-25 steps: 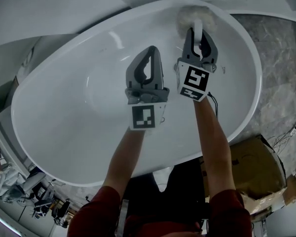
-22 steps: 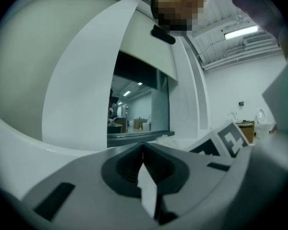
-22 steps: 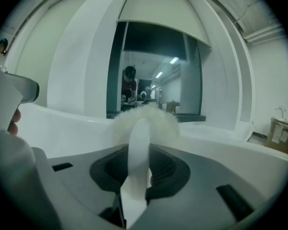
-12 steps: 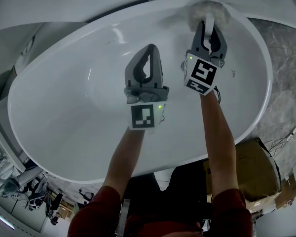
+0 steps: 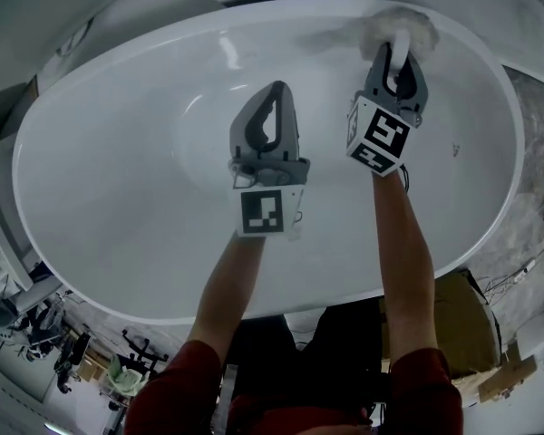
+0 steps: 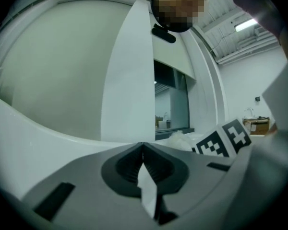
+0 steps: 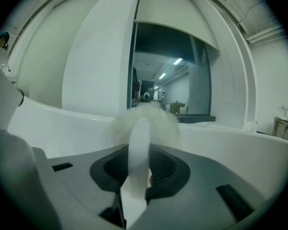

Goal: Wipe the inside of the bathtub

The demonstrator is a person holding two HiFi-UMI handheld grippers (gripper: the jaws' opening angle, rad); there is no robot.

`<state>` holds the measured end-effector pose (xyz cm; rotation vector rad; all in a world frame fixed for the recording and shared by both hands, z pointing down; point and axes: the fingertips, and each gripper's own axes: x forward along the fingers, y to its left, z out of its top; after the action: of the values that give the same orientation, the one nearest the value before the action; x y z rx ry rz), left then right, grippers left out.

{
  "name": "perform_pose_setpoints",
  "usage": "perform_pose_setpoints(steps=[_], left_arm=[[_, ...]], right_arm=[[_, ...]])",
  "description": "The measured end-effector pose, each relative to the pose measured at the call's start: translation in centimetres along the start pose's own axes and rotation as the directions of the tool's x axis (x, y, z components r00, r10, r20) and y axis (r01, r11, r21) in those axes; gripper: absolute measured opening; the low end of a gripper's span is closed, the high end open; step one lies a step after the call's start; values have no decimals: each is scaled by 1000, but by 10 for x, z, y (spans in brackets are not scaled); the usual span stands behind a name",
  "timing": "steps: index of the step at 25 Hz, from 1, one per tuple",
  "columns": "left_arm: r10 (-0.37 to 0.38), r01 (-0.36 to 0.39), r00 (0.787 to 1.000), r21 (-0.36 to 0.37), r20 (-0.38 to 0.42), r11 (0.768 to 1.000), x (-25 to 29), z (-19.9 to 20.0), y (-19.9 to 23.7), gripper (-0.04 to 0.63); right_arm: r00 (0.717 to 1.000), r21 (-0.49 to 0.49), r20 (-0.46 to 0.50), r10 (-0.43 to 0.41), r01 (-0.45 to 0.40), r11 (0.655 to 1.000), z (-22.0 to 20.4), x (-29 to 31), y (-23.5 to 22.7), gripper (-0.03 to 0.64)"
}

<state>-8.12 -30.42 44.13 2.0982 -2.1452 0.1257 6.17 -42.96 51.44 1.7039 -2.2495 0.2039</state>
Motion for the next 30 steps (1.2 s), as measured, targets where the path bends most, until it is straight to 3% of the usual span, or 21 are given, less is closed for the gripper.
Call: perform_pose_setpoints(steps=[16, 22, 30], left_arm=[[157, -157, 988, -5, 9, 988, -98, 10, 157, 15], [221, -221, 975, -6, -3, 975, -171, -4, 256, 15], [304, -304, 953, 9, -16, 953, -220, -19, 345, 15]], right_arm=[[995, -15, 31, 99, -98, 995, 22, -29, 177, 94], [989, -36, 50, 141, -139, 990, 23, -54, 290, 94], [976, -46, 48, 211, -209, 977, 26, -64, 403, 94]])
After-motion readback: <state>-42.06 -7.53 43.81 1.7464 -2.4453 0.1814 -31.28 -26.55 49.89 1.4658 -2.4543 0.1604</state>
